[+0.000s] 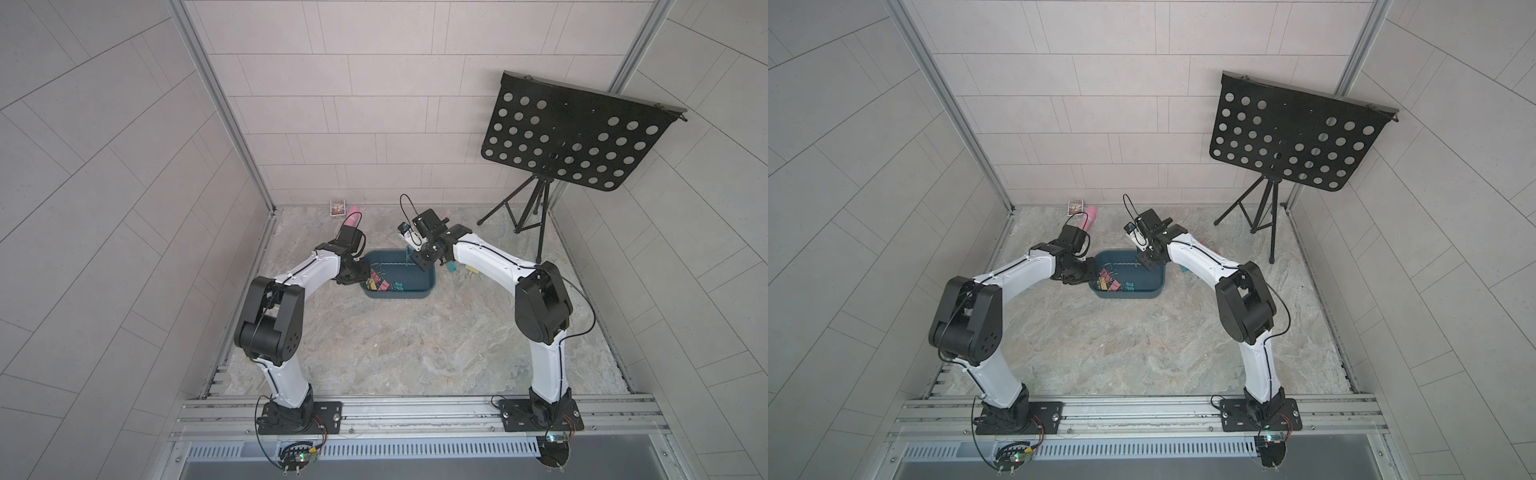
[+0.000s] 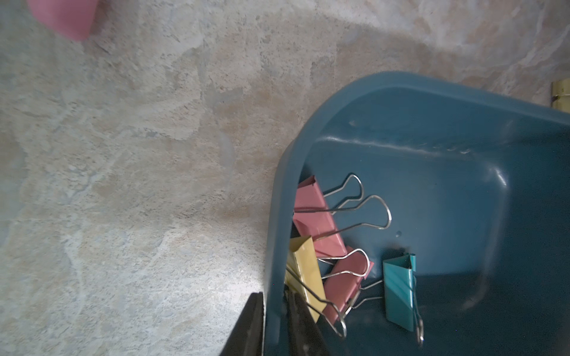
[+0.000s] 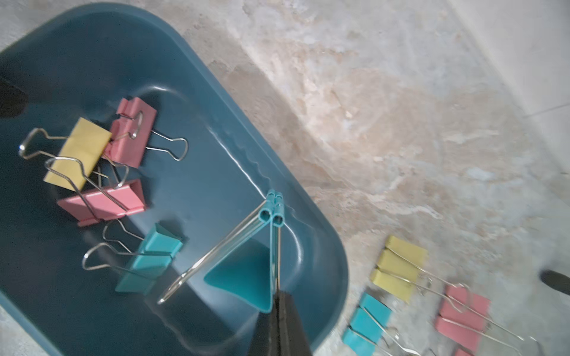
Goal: Take out the binder clips from the storage box
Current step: Pick up the binder clip from the storage box, then place the binder clip at the center of the board.
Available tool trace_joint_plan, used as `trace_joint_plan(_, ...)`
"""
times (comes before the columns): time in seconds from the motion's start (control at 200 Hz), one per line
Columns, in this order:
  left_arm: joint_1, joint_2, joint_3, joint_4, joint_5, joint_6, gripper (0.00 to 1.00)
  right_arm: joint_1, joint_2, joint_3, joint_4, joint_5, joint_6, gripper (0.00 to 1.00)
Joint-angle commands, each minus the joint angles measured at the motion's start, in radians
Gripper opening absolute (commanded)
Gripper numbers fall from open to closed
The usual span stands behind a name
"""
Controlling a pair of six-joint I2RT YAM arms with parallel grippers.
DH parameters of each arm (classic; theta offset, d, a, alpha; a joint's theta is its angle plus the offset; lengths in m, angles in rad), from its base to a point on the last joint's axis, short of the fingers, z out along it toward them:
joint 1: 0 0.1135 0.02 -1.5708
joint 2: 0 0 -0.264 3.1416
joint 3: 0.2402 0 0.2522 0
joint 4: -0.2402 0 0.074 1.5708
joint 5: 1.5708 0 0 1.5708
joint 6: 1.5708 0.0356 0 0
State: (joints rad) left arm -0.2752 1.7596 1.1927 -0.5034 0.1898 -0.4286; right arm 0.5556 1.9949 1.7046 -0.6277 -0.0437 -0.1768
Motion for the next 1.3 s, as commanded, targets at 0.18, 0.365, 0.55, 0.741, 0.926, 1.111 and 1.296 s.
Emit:
trace_joint_plan(0.18, 0.007, -0.033, 0.002, -0.026, -0.025, 0.016, 0.24, -0.048, -0.155, -0.035, -0.161, 0.242, -0.067, 0.0)
trace_joint_plan(0.365, 0.007, -0.046, 0.002, -0.024, -0.029, 0.019, 0.24, -0.078, -0.204, -0.068, -0.235, 0.337, -0.08, 0.0)
trace_joint_plan(0.55, 0.005, -0.046, 0.001, -0.017, -0.015, 0.019, 0.24, -0.098, -0.217, -0.118, -0.313, 0.455, -0.091, 0.0)
trace_joint_plan(0.741, 0.005, -0.046, 0.004, -0.012, -0.001, 0.022, 0.24, -0.131, -0.228, -0.176, -0.37, 0.537, -0.092, 0.0)
trace_joint_plan(0.926, 0.006, -0.05, 0.008, -0.012, 0.013, 0.022, 0.24, -0.161, -0.205, -0.185, -0.404, 0.606, -0.076, 0.0)
trace_joint_plan(1.111, 0.006, -0.055, 0.004, -0.006, 0.009, 0.026, 0.24, -0.196, -0.142, -0.167, -0.436, 0.627, -0.072, 0.0)
trace_joint_plan(1.296, 0.006, -0.057, 0.004, -0.002, 0.013, 0.025, 0.24, -0.235, -0.063, -0.13, -0.458, 0.634, -0.056, 0.0)
